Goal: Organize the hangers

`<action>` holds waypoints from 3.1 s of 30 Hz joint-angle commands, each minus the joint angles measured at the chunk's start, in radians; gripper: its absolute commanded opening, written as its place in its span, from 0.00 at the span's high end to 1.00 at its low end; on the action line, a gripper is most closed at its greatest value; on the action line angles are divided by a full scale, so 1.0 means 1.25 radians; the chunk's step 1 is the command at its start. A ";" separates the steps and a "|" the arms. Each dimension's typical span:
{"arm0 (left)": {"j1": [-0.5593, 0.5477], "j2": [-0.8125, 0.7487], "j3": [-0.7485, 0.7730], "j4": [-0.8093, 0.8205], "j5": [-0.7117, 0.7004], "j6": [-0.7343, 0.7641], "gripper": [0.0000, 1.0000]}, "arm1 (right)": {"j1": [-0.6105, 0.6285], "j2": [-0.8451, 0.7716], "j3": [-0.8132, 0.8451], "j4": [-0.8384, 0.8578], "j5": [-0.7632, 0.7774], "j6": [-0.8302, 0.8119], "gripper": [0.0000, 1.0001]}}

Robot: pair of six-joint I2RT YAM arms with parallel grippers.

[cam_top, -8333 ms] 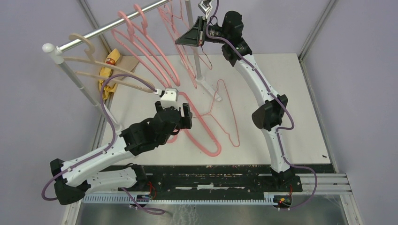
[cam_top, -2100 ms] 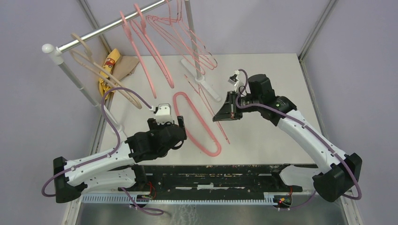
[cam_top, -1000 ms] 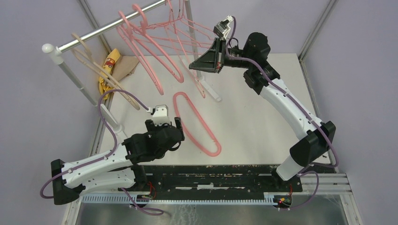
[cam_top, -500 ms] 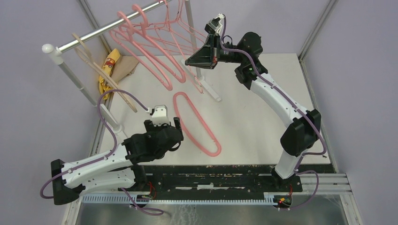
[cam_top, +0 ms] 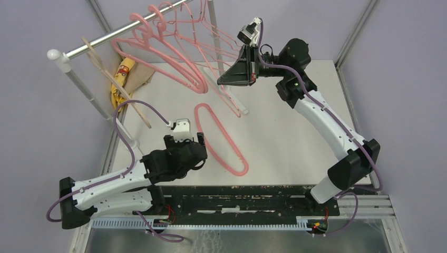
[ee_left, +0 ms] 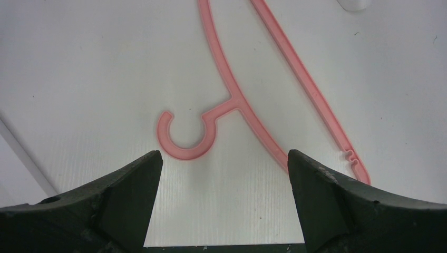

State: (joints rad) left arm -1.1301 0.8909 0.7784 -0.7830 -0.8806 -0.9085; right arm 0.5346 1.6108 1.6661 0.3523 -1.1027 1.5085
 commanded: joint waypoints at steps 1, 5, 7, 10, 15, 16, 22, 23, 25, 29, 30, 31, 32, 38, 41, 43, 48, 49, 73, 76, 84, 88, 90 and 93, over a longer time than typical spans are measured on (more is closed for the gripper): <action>-0.004 0.000 0.001 0.026 -0.008 -0.052 0.05 | -0.003 -0.078 -0.022 -0.051 -0.026 -0.111 0.99; -0.004 -0.002 -0.003 0.026 -0.007 -0.054 0.05 | -0.002 -0.103 -0.043 -0.045 -0.035 -0.112 0.99; -0.004 -0.002 -0.004 0.025 -0.007 -0.056 0.05 | -0.002 -0.113 -0.047 -0.047 -0.044 -0.114 0.99; -0.005 -0.003 -0.008 0.026 -0.005 -0.063 0.05 | -0.003 -0.131 -0.054 -0.090 -0.052 -0.153 0.99; -0.004 -0.001 -0.014 0.026 0.002 -0.071 0.06 | -0.002 -0.155 -0.071 -0.278 -0.034 -0.304 0.99; -0.004 -0.001 -0.014 0.026 0.003 -0.071 0.06 | -0.002 -0.158 -0.087 -0.276 -0.034 -0.307 0.99; -0.004 -0.003 -0.013 0.025 0.000 -0.065 0.06 | -0.003 -0.160 -0.114 -0.282 -0.027 -0.326 0.99; -0.003 -0.003 -0.013 0.026 -0.001 -0.064 0.06 | -0.003 -0.160 -0.113 -0.282 -0.030 -0.326 0.99; -0.004 -0.001 -0.011 0.027 -0.003 -0.063 0.06 | -0.003 -0.159 -0.105 -0.277 -0.037 -0.325 0.99; -0.003 0.012 -0.002 0.029 -0.006 -0.059 0.06 | -0.003 -0.152 -0.082 -0.267 -0.048 -0.326 0.99; -0.004 0.016 0.001 0.029 -0.006 -0.057 0.06 | -0.003 -0.150 -0.075 -0.262 -0.049 -0.325 0.99; -0.004 0.019 0.004 0.029 -0.005 -0.055 0.06 | -0.003 -0.144 -0.069 -0.254 -0.051 -0.321 0.99; -0.004 0.022 0.005 0.029 -0.005 -0.054 0.06 | -0.003 -0.139 -0.061 -0.243 -0.052 -0.314 0.99; -0.004 0.018 0.004 0.025 -0.004 -0.052 0.06 | -0.004 -0.082 -0.015 -0.101 -0.047 -0.224 0.99; -0.004 0.009 0.000 0.018 -0.007 -0.057 0.06 | -0.002 -0.050 0.004 0.004 -0.053 -0.145 0.99; -0.004 0.001 -0.003 0.010 -0.010 -0.061 0.06 | -0.002 -0.034 0.019 0.046 -0.057 -0.100 0.99; -0.004 -0.010 -0.006 0.002 -0.017 -0.062 0.05 | -0.003 -0.009 0.041 0.065 -0.047 -0.096 0.99; -0.004 -0.010 -0.005 0.003 -0.018 -0.061 0.05 | -0.003 -0.002 0.047 0.064 -0.038 -0.107 0.99; -0.003 -0.086 -0.020 -0.078 -0.064 -0.091 0.05 | 0.023 0.380 0.416 0.093 0.042 -0.085 0.99; -0.004 -0.086 -0.019 -0.086 -0.069 -0.093 0.04 | 0.033 0.414 0.484 0.000 0.047 -0.135 0.99; -0.004 -0.099 -0.013 -0.110 -0.071 -0.103 0.04 | 0.044 0.458 0.505 -0.137 0.082 -0.204 0.99; -0.004 -0.110 -0.013 -0.115 -0.074 -0.105 0.04 | 0.039 0.443 0.485 -0.240 0.125 -0.289 0.99; -0.004 -0.112 -0.011 -0.119 -0.076 -0.107 0.04 | 0.028 0.431 0.471 -0.266 0.152 -0.314 0.99; -0.004 -0.110 -0.009 -0.120 -0.076 -0.109 0.04 | 0.011 0.418 0.443 -0.260 0.182 -0.316 0.99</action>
State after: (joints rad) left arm -1.1301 0.7589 0.7521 -0.9314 -0.9192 -0.9913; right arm 0.5804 2.1742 2.2433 0.0494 -0.9562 1.1839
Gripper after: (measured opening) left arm 0.954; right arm 0.015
